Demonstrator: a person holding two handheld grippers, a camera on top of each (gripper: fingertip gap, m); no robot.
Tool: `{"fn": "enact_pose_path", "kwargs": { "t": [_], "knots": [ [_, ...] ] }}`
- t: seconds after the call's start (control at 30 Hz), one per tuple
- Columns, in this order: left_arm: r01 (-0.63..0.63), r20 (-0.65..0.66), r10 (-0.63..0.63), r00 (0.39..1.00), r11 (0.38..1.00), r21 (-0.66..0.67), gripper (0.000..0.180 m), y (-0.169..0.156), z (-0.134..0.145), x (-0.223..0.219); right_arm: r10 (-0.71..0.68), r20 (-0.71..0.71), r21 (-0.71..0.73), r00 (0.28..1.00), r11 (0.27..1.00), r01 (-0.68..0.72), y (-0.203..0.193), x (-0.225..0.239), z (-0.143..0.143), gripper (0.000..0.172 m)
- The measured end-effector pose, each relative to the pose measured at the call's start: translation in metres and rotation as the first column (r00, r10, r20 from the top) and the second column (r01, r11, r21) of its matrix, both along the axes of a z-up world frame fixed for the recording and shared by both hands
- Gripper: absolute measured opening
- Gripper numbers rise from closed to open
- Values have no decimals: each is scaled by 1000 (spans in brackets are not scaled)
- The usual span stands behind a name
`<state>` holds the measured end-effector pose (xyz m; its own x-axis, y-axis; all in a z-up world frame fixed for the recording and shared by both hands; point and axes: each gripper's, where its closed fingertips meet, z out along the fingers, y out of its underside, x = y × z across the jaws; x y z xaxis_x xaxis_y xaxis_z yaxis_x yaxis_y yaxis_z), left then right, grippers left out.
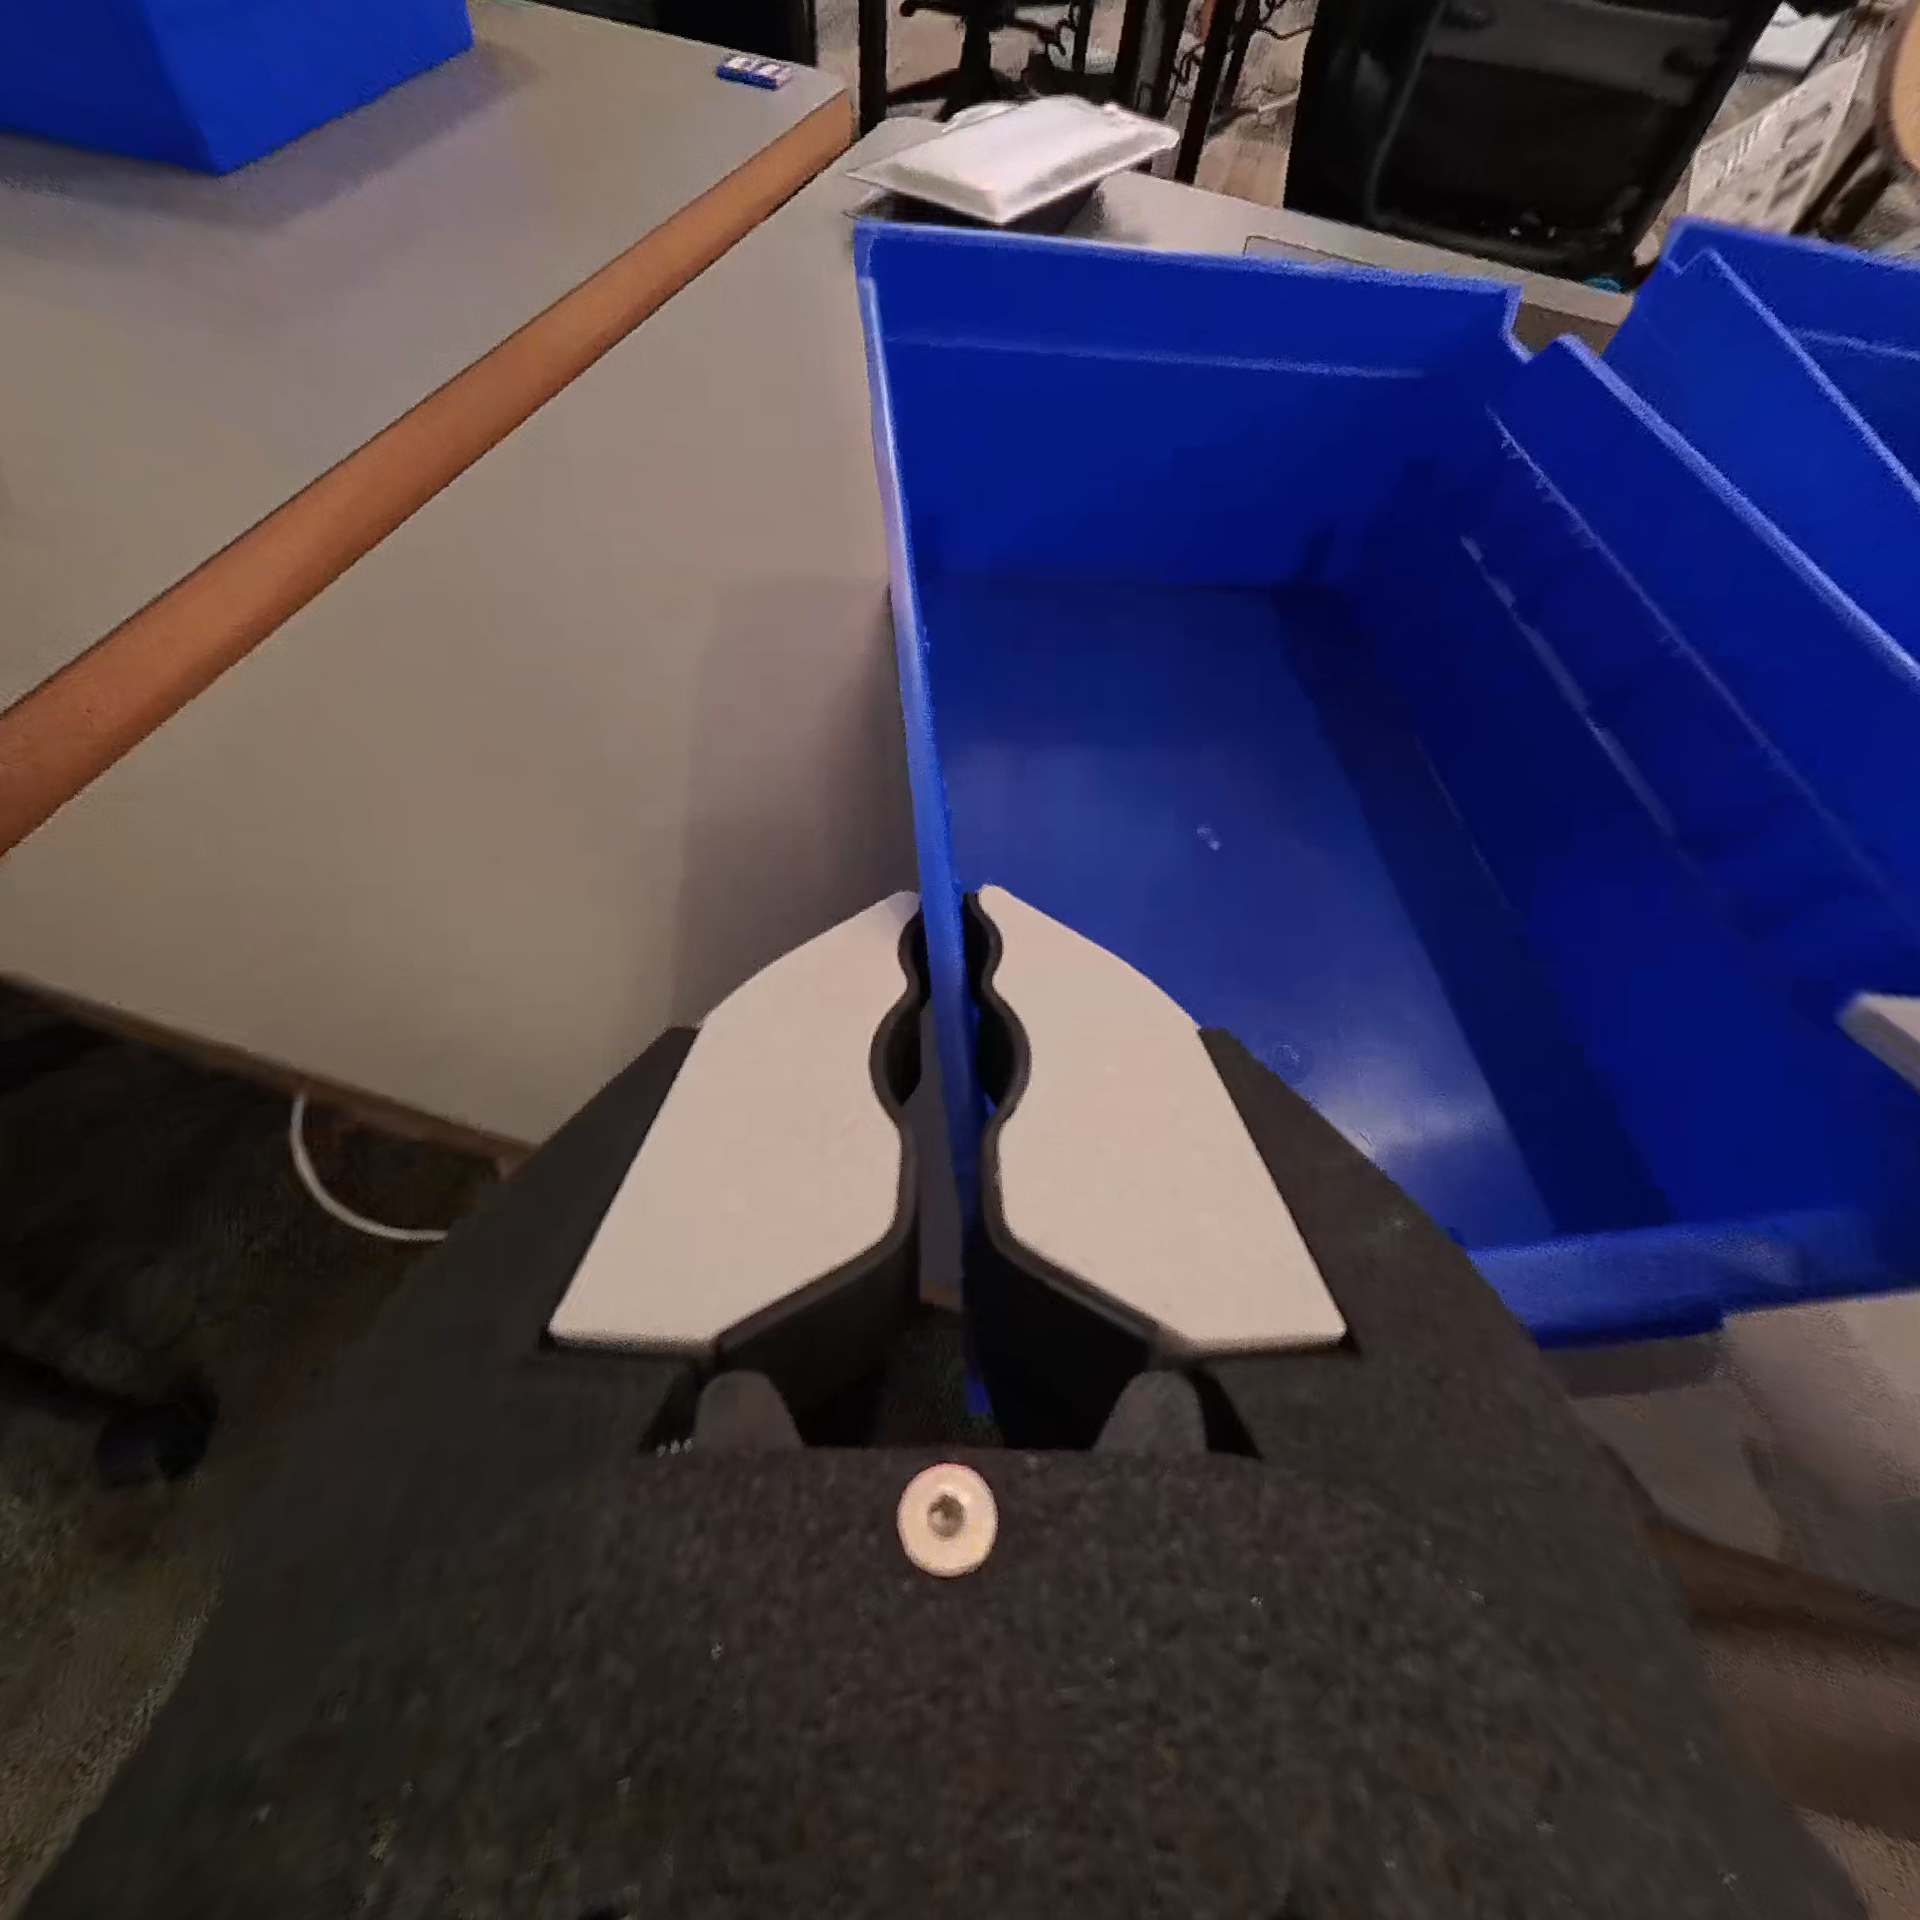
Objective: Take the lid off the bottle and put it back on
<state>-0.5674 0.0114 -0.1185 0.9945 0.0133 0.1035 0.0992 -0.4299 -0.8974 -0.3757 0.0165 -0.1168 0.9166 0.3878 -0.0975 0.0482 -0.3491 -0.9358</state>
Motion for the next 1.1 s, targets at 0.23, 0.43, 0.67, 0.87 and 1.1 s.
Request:
{"fn": "enact_pose_path", "kwargs": {
  "t": [0.23,0.43,0.67,0.87,1.1],
  "knots": [
    [-37,-76,38,996,999,18,4,-45,5,2,-3,-9,-24,1000,1000,3,-11,-2,3,6],
    [-23,-130,57,990,969,246,3,-42,94,29,-71,19,181,997,981,66,-10,24,81,4],
    [238,-212,-163,964,883,405,4,20,219,178,-287,5,390,958,883,263,1,168,198,4],
    [455,-244,-396,885,847,274,4,64,193,386,-524,-22,261,851,819,511,6,367,188,3],
    [563,-131,-556,821,826,22,4,70,61,595,-671,100,-18,734,737,676,-8,574,79,3]
  ]
}}
